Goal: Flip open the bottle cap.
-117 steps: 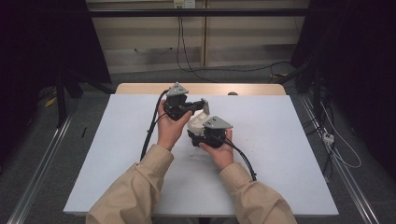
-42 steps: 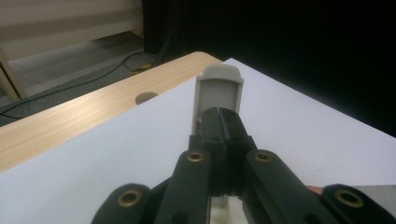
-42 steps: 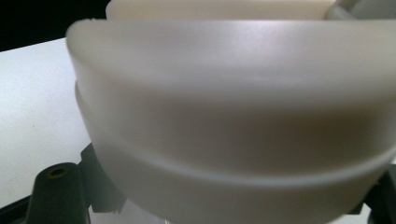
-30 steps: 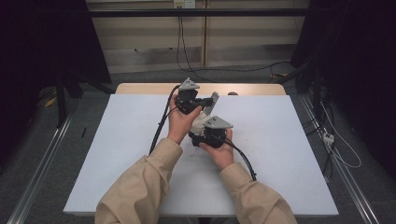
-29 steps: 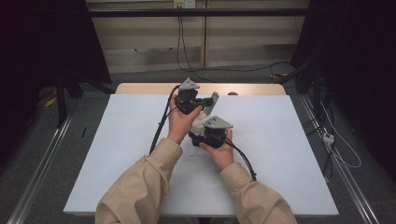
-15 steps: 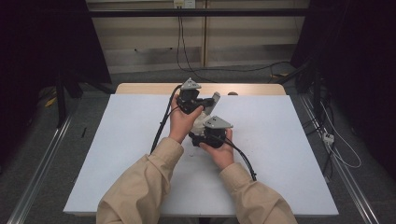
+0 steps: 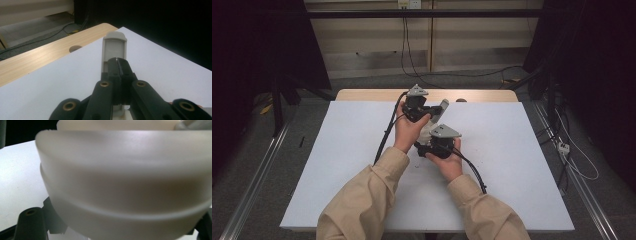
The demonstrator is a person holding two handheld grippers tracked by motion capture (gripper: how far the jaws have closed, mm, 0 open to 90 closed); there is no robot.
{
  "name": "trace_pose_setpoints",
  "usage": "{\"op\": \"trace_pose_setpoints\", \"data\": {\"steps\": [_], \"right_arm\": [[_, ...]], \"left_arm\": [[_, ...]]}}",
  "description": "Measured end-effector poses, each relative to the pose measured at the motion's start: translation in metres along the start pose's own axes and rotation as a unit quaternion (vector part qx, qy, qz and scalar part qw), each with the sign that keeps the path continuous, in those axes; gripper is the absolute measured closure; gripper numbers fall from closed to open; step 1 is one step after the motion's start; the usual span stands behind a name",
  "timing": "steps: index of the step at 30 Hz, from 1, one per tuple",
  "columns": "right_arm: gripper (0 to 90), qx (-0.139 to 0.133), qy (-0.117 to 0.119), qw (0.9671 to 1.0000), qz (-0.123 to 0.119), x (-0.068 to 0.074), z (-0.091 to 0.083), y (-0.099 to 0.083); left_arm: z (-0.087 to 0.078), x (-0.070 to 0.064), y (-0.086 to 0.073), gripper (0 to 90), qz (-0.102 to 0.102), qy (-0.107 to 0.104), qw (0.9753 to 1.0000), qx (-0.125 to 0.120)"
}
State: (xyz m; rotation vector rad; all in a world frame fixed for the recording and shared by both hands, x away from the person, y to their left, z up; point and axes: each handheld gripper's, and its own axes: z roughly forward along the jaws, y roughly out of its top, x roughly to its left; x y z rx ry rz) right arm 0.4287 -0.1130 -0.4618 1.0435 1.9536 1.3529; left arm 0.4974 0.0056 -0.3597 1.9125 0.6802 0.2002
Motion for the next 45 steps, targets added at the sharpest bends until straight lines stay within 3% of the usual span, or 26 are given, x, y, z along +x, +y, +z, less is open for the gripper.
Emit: {"op": "trace_pose_setpoints", "data": {"steps": [45], "right_arm": [[18.5,0.001,0.001,1.0000,-0.002,0.000,0.000,0.000]], "left_arm": [[0.014,0.003,-0.006,90.0,-0.006,-0.010,0.9998,0.014]]}}
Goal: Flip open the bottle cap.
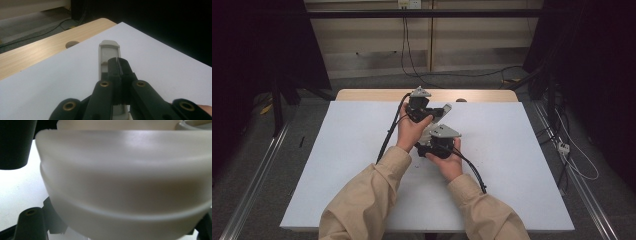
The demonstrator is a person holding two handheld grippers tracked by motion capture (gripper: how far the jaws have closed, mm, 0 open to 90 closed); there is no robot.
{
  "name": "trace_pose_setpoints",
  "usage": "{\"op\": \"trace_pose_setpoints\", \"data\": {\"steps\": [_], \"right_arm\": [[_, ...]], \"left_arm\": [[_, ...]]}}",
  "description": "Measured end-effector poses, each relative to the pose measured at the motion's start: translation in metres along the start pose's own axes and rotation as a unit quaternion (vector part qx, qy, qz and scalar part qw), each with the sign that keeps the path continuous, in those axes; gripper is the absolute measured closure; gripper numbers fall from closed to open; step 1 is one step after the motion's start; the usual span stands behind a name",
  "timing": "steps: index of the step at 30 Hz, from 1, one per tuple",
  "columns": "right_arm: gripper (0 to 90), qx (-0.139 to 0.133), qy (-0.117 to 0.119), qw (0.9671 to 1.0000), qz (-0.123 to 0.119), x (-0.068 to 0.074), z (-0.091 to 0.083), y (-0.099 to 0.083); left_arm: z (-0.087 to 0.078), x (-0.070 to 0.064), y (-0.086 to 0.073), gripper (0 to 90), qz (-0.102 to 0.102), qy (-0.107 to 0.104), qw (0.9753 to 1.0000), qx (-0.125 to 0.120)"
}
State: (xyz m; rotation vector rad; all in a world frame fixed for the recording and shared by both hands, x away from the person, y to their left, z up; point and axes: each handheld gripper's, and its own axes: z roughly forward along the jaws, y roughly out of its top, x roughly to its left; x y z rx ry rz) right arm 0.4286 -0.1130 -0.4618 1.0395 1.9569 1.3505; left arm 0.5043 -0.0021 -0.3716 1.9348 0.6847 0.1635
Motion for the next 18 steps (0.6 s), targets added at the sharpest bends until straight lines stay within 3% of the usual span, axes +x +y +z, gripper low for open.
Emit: {"op": "trace_pose_setpoints", "data": {"steps": [12,18], "right_arm": [[18.5,0.000,0.001,1.0000,0.002,-0.0006,0.0000,0.0000],[18.2,0.001,-0.001,1.0000,0.001,0.0000,0.0003,0.0003]], "left_arm": [[0.0011,-0.0016,-0.0003,90.0,0.009,0.007,0.9999,0.005],[-0.0018,-0.0012,-0.0013,88.7,0.004,0.006,1.0000,0.003]]}}
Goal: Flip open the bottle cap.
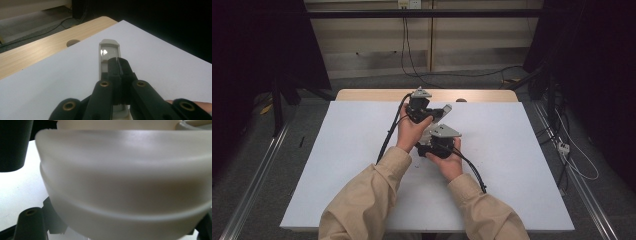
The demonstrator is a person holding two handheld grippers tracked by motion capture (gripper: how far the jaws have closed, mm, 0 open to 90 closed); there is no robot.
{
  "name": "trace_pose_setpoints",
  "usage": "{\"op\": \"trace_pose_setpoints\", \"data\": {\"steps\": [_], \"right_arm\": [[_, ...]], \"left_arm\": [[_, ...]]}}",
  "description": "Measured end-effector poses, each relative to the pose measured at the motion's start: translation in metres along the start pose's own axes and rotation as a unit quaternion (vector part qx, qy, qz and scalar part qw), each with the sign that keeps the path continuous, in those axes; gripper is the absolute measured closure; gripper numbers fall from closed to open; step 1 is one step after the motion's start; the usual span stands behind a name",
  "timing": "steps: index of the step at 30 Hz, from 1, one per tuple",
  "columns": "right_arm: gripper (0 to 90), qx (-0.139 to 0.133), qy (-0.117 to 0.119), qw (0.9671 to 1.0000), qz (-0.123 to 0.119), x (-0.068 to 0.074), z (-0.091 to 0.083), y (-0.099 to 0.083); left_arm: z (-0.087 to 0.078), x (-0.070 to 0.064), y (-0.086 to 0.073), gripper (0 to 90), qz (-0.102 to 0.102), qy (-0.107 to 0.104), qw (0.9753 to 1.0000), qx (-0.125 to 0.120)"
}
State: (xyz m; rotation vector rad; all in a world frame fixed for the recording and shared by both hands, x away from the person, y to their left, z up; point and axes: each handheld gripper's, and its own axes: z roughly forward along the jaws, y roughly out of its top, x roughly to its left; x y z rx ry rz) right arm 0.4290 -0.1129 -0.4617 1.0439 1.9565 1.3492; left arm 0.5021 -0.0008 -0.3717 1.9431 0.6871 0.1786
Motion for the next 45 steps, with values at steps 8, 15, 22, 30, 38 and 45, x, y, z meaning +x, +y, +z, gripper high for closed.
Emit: {"op": "trace_pose_setpoints", "data": {"steps": [8,15,22,30,38,45], "right_arm": [[2.6,0.003,0.003,0.9999,0.013,-0.002,-0.003,0.001],[2.9,0.018,0.017,0.9994,0.022,-0.003,-0.016,0.006],[3.7,0.018,0.041,0.9987,0.025,-0.005,-0.036,0.004],[3.4,0.021,0.037,0.9989,0.020,-0.013,-0.069,-0.005],[3.8,0.015,0.047,0.9987,0.014,-0.019,-0.102,-0.014],[4.4,0.018,0.047,0.9987,0.011,-0.025,-0.123,-0.026]], "left_arm": [[-0.017,-0.001,-0.001,63.8,-0.014,0.004,0.9998,-0.012],[-0.042,-0.008,-0.001,35.9,-0.001,-0.008,0.9996,-0.028],[-0.078,-0.010,-0.022,16.5,0.003,0.001,0.9996,-0.027],[-0.124,-0.002,-0.067,9.2,-0.005,0.002,0.9995,-0.030],[-0.154,0.010,-0.112,8.4,-0.019,0.004,0.9992,-0.034],[-0.172,0.015,-0.134,8.1,-0.025,0.009,0.9987,-0.044]]}}
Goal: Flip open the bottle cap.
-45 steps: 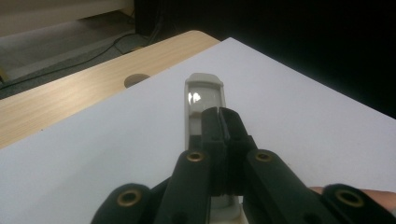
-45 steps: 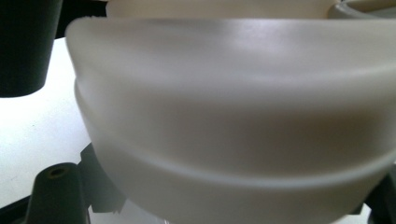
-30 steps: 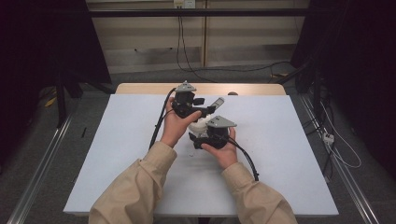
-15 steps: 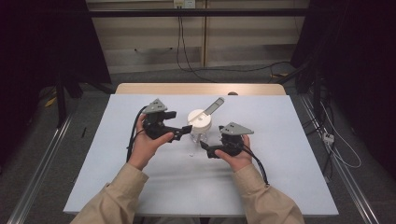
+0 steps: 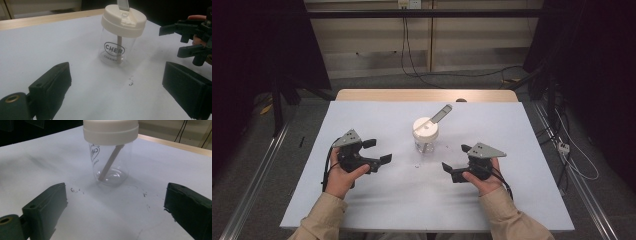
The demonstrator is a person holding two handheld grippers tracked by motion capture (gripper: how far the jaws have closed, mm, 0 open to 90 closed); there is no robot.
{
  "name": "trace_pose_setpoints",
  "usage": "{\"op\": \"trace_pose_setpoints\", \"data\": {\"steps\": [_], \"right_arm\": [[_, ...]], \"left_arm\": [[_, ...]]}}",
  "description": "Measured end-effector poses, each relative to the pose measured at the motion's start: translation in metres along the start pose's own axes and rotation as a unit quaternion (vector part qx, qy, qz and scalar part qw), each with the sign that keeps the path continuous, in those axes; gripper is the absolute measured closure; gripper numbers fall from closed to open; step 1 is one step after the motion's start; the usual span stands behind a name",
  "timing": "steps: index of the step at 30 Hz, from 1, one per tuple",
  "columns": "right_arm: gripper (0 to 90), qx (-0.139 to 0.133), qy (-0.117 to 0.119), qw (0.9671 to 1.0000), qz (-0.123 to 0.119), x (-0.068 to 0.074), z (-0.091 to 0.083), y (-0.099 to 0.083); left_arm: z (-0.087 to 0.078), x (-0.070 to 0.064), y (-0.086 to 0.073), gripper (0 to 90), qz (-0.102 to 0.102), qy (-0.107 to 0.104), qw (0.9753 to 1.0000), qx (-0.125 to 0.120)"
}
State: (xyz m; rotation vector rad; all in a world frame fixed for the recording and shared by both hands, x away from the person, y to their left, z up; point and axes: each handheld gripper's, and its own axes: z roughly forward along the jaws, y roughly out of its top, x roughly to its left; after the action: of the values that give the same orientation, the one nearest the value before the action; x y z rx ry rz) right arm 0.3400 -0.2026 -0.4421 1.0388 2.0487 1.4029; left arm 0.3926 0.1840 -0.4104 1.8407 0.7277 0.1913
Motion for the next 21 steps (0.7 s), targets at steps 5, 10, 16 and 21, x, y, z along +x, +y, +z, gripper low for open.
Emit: {"op": "trace_pose_setpoints", "data": {"steps": [5,10,16,21], "right_arm": [[4.6,-0.002,-0.003,1.0000,-0.001,-0.004,-0.013,-0.005],[5.0,0.000,-0.001,1.0000,-0.001,-0.006,-0.022,-0.011],[5.1,-0.002,-0.001,1.0000,0.002,-0.009,-0.031,-0.016],[5.2,-0.005,-0.003,1.0000,0.005,-0.011,-0.038,-0.019]], "left_arm": [[-0.007,0.002,-0.010,7.9,-0.002,0.011,0.9999,-0.001],[-0.014,0.006,-0.018,7.1,-0.013,0.016,0.9998,0.001],[-0.026,0.009,-0.024,7.0,-0.011,0.030,0.9995,-0.003],[-0.031,0.011,-0.028,7.0,-0.008,0.039,0.9992,0.001]]}}
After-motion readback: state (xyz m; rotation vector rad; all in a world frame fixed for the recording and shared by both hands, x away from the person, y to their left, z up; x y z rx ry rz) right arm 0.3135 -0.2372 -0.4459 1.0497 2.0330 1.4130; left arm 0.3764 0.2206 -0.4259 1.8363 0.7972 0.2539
